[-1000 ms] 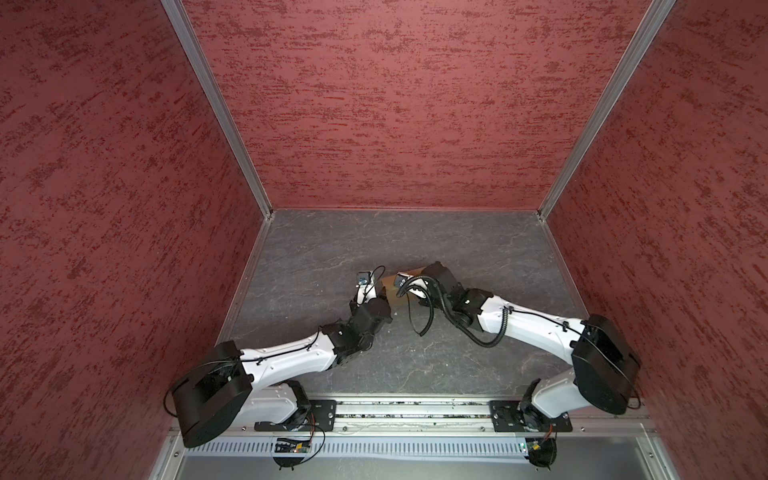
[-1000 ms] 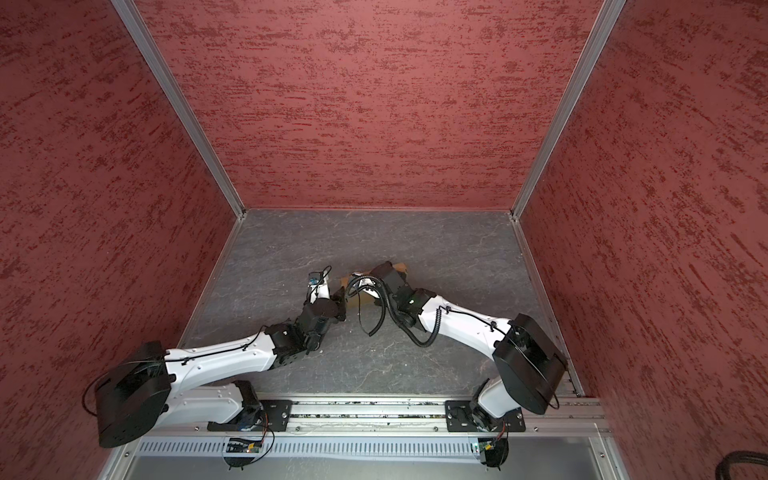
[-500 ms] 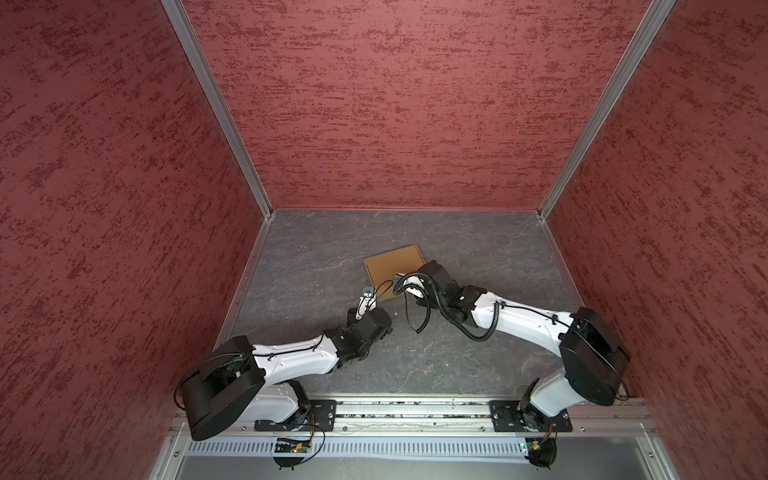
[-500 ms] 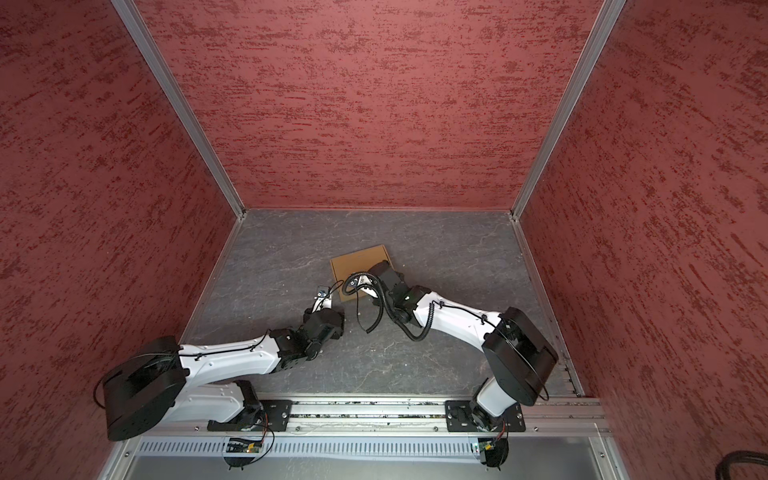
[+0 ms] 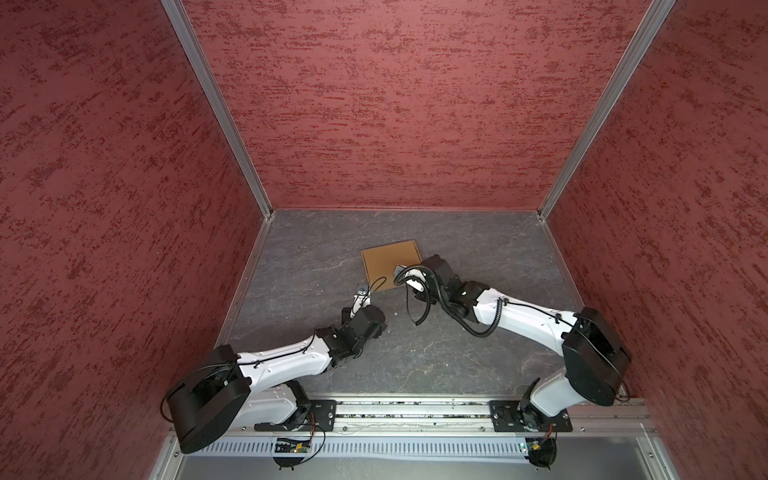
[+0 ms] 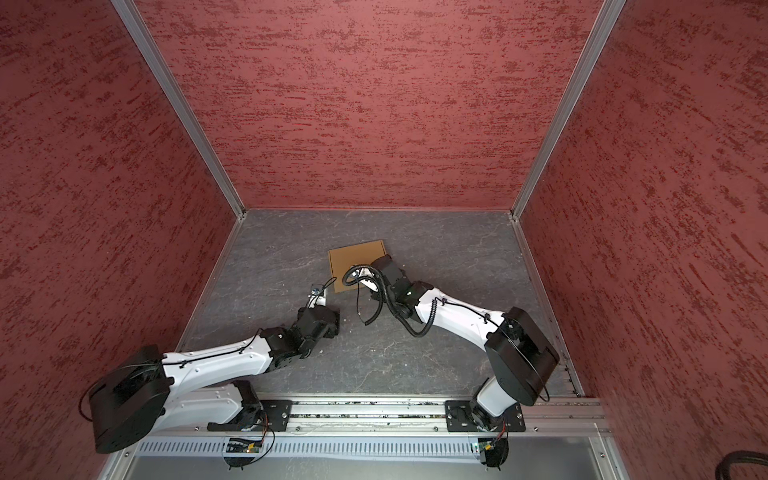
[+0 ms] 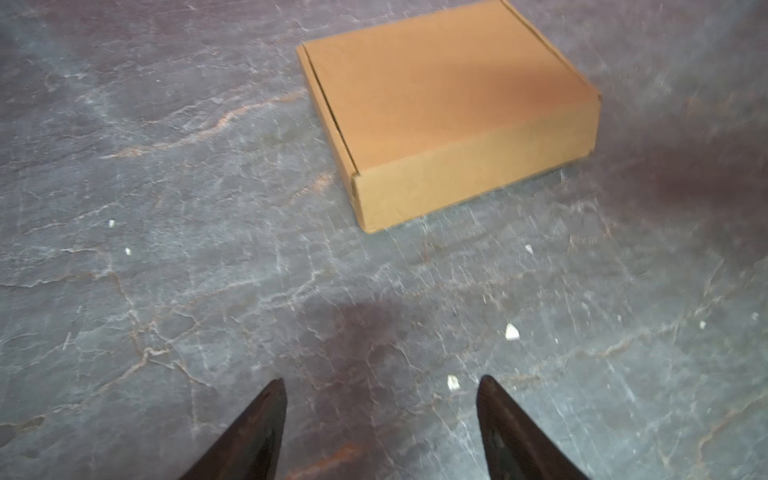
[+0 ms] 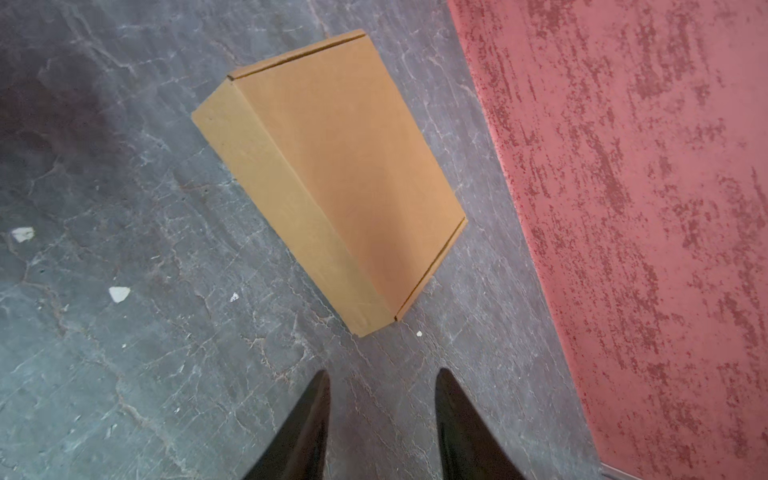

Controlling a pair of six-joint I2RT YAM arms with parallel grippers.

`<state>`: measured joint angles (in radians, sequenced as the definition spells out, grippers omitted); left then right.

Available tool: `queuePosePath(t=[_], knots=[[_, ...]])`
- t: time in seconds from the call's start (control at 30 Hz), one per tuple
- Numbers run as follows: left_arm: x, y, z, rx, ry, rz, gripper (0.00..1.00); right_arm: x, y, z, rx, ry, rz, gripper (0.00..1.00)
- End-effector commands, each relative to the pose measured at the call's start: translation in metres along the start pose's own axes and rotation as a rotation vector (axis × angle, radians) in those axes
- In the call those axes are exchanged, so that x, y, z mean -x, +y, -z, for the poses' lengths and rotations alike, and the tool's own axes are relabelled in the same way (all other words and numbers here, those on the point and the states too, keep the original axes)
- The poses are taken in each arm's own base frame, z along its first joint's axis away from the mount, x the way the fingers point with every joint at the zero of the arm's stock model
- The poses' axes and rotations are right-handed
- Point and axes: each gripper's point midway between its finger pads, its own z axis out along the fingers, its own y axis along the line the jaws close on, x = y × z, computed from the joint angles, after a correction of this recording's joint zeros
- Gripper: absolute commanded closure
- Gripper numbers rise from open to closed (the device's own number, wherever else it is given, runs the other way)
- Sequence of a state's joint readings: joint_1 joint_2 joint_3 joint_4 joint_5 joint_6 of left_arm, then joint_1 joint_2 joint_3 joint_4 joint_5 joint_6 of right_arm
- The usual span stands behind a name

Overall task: Fold the paper box
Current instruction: 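Release the closed tan box and lift both grippers away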

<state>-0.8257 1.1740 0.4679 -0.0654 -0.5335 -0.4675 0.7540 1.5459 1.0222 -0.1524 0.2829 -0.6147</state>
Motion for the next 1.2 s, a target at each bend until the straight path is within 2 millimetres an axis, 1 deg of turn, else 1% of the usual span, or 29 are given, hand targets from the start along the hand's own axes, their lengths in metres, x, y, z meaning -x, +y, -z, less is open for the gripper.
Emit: queuePosePath(t=[0.0,0.1,0.17,0.2,0.3,0.33,0.4,0.43,0.47,0.57,0.67,0.77,0.8,0.87,0.97,1.03,1.17], knots=[[0.018,0.008,0.001,-0.045,0.031,0.085,0.23,0.007,-0.031,0.01,-0.033,-0.078,-0.241,0.51],[0.047,0.019,-0.003,-0.067,0.044,0.152,0.18,-0.004,-0.049,0.005,-0.017,-0.096,-0.429,0.49],[0.065,0.025,-0.011,-0.079,0.073,0.185,0.2,-0.012,-0.056,0.002,0.0,-0.103,-0.528,0.49],[0.071,0.027,-0.017,-0.084,0.094,0.191,0.2,-0.015,-0.056,0.0,0.007,-0.106,-0.555,0.51],[0.094,0.028,-0.039,-0.086,0.142,0.178,0.22,-0.021,-0.045,-0.006,0.044,-0.091,-0.607,0.5],[0.099,0.027,-0.047,-0.082,0.161,0.167,0.22,-0.025,-0.04,-0.01,0.057,-0.079,-0.621,0.51],[0.112,0.026,-0.071,-0.09,0.208,0.151,0.22,-0.034,-0.027,-0.019,0.084,-0.049,-0.643,0.51],[0.12,0.024,-0.079,-0.101,0.228,0.152,0.23,-0.038,-0.022,-0.022,0.091,-0.038,-0.652,0.51],[0.124,0.023,-0.093,-0.11,0.255,0.151,0.23,-0.043,-0.017,-0.026,0.102,-0.029,-0.666,0.51],[0.143,0.015,-0.126,-0.165,0.294,0.134,0.25,-0.049,-0.004,-0.033,0.141,-0.018,-0.691,0.51],[0.153,0.007,-0.156,-0.192,0.335,0.088,0.32,-0.051,0.004,-0.038,0.171,-0.017,-0.713,0.51],[0.158,0.003,-0.18,-0.204,0.349,0.049,0.38,-0.055,0.009,-0.044,0.187,-0.008,-0.738,0.52],[0.16,0.002,-0.187,-0.211,0.347,0.041,0.4,-0.056,0.009,-0.045,0.186,-0.01,-0.751,0.54],[0.162,-0.003,-0.198,-0.234,0.35,0.026,0.44,-0.054,0.013,-0.046,0.204,-0.028,-0.775,0.65],[0.164,-0.009,-0.214,-0.261,0.353,0.013,0.48,-0.048,0.021,-0.045,0.264,-0.049,-0.815,0.77],[0.162,-0.012,-0.224,-0.278,0.371,0.01,0.5,-0.045,0.026,-0.045,0.293,-0.053,-0.847,0.83],[0.154,-0.019,-0.242,-0.301,0.397,0.015,0.52,-0.042,0.037,-0.047,0.333,-0.039,-0.878,0.9]])
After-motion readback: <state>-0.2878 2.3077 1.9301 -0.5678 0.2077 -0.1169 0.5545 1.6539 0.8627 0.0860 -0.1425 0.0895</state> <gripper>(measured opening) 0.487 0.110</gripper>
